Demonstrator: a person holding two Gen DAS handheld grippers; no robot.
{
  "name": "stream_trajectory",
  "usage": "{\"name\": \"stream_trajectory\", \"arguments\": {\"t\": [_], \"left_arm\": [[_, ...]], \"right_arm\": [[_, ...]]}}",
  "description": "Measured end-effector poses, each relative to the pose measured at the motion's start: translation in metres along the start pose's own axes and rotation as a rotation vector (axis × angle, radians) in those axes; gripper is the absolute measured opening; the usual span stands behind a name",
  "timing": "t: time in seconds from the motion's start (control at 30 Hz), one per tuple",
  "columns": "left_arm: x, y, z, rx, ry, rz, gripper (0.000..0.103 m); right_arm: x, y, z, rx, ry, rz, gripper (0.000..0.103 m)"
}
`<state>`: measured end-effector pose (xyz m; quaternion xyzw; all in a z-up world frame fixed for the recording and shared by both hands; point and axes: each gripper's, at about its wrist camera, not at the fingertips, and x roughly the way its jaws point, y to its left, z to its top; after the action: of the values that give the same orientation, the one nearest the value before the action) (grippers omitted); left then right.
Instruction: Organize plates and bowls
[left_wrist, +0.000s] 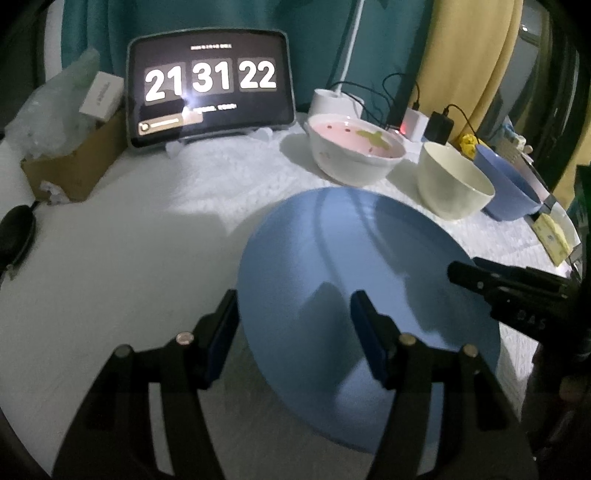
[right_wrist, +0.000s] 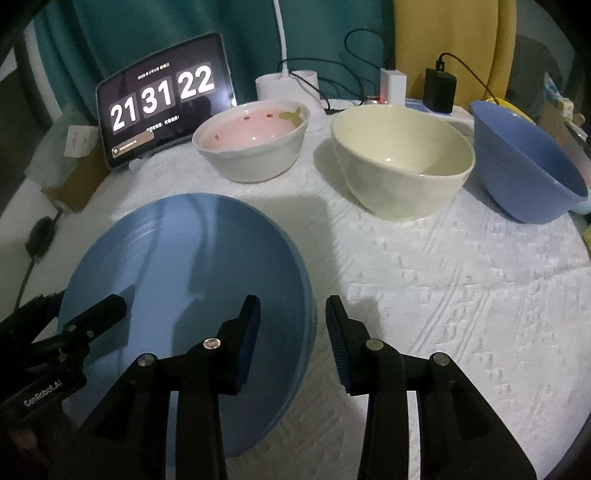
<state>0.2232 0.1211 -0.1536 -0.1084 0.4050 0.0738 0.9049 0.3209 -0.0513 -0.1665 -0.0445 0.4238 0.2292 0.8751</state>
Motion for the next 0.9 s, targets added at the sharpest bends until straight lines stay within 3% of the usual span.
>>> {"name": "stream_trajectory", "arguments": {"t": [0.43,0.9], "left_arm": [[-0.035,-0.006,0.001,-0.005,-0.074,0.023,0.063],[-0.054,-0.061,0.001,0.068,-0.092,-0.025,0.063]], "right_arm": [[-0.034,-0.017,-0.01,0.014,-0.054,0.001,0.039],[-0.07,-0.055,-0.027,0.07,-0.119,-0.004,0.039]]}}
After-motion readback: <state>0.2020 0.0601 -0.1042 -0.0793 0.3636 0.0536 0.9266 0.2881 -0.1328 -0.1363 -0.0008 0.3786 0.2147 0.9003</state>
